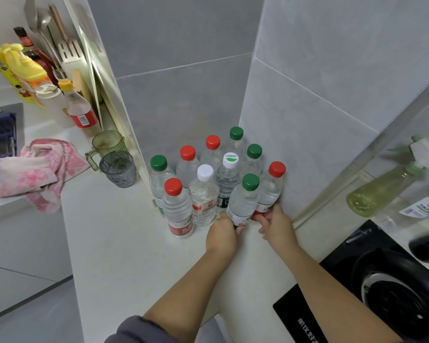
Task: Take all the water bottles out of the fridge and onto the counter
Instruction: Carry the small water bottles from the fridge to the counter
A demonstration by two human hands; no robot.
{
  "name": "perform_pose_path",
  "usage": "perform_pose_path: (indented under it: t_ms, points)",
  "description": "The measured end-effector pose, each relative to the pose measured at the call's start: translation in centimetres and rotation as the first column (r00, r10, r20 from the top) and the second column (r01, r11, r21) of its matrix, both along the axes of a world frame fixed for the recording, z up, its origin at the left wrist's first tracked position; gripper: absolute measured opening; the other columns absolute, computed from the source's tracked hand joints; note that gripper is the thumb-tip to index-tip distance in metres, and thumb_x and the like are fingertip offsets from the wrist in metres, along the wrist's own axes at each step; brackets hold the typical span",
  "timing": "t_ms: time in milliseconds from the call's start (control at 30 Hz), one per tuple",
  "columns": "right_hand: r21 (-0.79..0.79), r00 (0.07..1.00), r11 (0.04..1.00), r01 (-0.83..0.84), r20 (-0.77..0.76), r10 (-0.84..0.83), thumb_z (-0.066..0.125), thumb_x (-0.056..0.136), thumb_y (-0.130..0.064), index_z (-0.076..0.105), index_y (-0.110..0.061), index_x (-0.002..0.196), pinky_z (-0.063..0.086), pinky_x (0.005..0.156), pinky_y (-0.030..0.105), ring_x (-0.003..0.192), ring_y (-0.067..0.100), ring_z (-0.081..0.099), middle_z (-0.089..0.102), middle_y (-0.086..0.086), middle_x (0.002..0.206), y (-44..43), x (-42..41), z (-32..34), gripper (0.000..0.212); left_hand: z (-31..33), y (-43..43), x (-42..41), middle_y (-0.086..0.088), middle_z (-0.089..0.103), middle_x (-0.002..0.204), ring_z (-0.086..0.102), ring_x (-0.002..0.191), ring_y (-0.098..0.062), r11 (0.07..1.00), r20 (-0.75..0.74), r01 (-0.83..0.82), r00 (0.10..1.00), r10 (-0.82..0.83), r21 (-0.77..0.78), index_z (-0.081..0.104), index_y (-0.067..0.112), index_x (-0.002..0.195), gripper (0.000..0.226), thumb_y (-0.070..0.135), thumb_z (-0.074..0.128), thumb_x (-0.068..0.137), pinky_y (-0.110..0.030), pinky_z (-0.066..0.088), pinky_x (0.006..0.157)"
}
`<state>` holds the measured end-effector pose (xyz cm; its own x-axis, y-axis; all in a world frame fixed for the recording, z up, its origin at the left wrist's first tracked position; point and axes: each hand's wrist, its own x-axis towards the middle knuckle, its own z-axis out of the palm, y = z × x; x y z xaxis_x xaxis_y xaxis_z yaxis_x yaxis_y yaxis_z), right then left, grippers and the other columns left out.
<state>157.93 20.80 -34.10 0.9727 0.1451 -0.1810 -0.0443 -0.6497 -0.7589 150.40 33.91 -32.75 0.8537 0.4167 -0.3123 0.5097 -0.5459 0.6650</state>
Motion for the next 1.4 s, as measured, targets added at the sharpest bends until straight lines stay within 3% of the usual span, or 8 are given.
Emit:
perform_pose_path:
  t_ms: [200,400,533,667,967,1133,1300,1400]
  points:
    - [0.020,0.999,1.000,0.011,0.033,-0.012,0.067,0.089,-0.011,0.049,-0.001,0.107,0.057,0.066,0.046,0.072,0.033,0.067,0.067,0.014,0.088,0.5,0.0,-0.5,0.027,-0.1,-0.1,0.0,-0.013,0.066,0.112,0.062,0.104,-0.031,1.000,-0.005,-0.011,1.000,0.011,-0.004,0.047,0.005,0.119,0.043,0.033,0.064,0.092,-0.037,0.052,0.081]
    - [0.059,0.998,0.998,-0.014,0.064,0.010,0.077,0.082,-0.015,0.051,-0.005,0.112,0.056,0.074,0.053,0.075,0.026,0.066,0.065,0.002,0.078,0.0,-0.7,-1.4,0.041,-0.6,-0.3,-0.7,-0.011,0.063,0.114,0.062,0.105,-0.031,1.000,-0.001,-0.011,1.000,0.011,-0.006,0.043,0.008,0.119,0.047,0.037,0.065,0.089,-0.036,0.049,0.080]
    - [0.058,0.999,0.998,-0.037,0.043,0.034,0.084,0.074,-0.015,0.048,-0.013,0.122,0.056,0.070,0.041,0.070,0.014,0.060,0.056,-0.007,0.080,-0.1,-1.4,-1.7,0.060,-1.1,-0.1,-0.5,-0.014,0.064,0.117,0.061,0.107,-0.033,1.000,-0.036,-0.013,0.999,0.013,0.004,0.047,0.005,0.120,0.042,0.032,0.063,0.092,-0.038,0.049,0.082]
    - [0.081,0.997,0.995,-0.050,0.057,0.046,0.082,0.074,-0.009,0.049,-0.015,0.121,0.045,0.055,0.008,0.061,-0.006,0.060,0.058,-0.015,0.077,-0.1,-1.1,-2.0,0.058,-1.3,0.0,0.0,-0.015,0.064,0.117,0.062,0.107,-0.032,1.000,-0.044,0.003,0.999,-0.003,0.007,0.046,0.003,0.121,0.041,0.029,0.061,0.094,-0.038,0.050,0.082]
    - [0.069,0.995,0.995,-0.069,0.072,0.064,0.083,0.074,-0.009,0.049,-0.009,0.125,0.038,0.057,-0.001,0.063,-0.018,0.057,0.056,-0.019,0.076,0.0,-0.8,-1.8,0.061,-1.7,0.0,0.1,-0.015,0.065,0.114,0.063,0.105,-0.033,1.000,-0.028,-0.009,1.000,0.009,0.005,0.048,0.003,0.118,0.040,0.031,0.061,0.093,-0.038,0.049,0.080]
    - [0.145,0.998,0.988,-0.055,0.031,0.051,0.085,0.072,-0.014,0.042,-0.024,0.125,0.042,0.061,0.005,0.075,0.012,0.061,0.057,-0.014,0.086,-0.1,-1.7,-1.6,0.069,-1.7,0.1,-0.3,-0.014,0.064,0.116,0.062,0.106,-0.032,1.000,-0.023,0.014,1.000,-0.014,0.012,0.046,0.004,0.120,0.043,0.033,0.063,0.093,-0.038,0.049,0.082]
    - [0.199,0.999,0.979,-0.051,0.005,0.051,0.089,0.066,-0.010,0.030,-0.014,0.146,0.049,0.082,0.029,0.093,0.018,0.054,0.055,0.004,0.123,0.8,-2.6,-1.5,0.099,-1.5,1.7,-1.5,-0.016,0.060,0.123,0.058,0.114,-0.034,0.999,-0.127,0.030,0.991,-0.027,0.024,0.044,0.005,0.125,0.048,0.034,0.063,0.092,-0.037,0.046,0.086]
    - [0.227,0.999,0.973,-0.042,-0.004,0.044,0.090,0.065,-0.008,0.019,-0.015,0.152,0.050,0.090,0.037,0.108,0.025,0.052,0.047,0.007,0.136,1.2,-3.0,-1.4,0.112,-2.1,3.4,-4.3,-0.015,0.063,0.111,0.060,0.103,-0.033,0.996,-0.142,0.042,0.989,-0.031,0.075,0.053,0.008,0.103,0.036,0.041,0.060,0.092,-0.034,0.044,0.078]
